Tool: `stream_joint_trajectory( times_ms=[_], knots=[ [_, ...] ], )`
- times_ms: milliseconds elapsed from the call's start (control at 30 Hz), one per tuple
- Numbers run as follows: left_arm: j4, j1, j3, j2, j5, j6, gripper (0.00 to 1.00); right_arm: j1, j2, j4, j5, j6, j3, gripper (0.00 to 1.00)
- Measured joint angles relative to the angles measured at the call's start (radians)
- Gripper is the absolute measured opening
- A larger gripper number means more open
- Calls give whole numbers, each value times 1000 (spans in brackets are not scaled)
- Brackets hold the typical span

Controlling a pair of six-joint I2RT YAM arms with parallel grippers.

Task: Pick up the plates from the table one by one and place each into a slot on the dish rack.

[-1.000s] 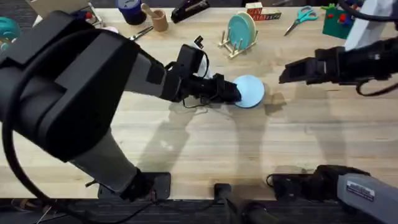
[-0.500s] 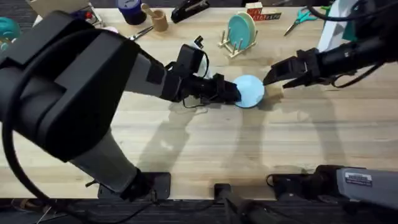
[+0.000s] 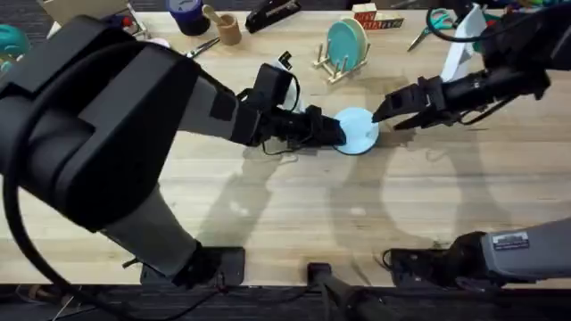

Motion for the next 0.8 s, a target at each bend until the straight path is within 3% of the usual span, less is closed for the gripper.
stream_joint_trajectory(
  times_ms=[233, 800],
  knots=[
    [0, 0, 0, 0, 0, 0, 41, 0, 77, 51, -21, -14, -1, 995],
    [-35, -4, 10, -6, -26, -11, 40, 39, 134, 117, -58, -26, -1, 993]
  ],
)
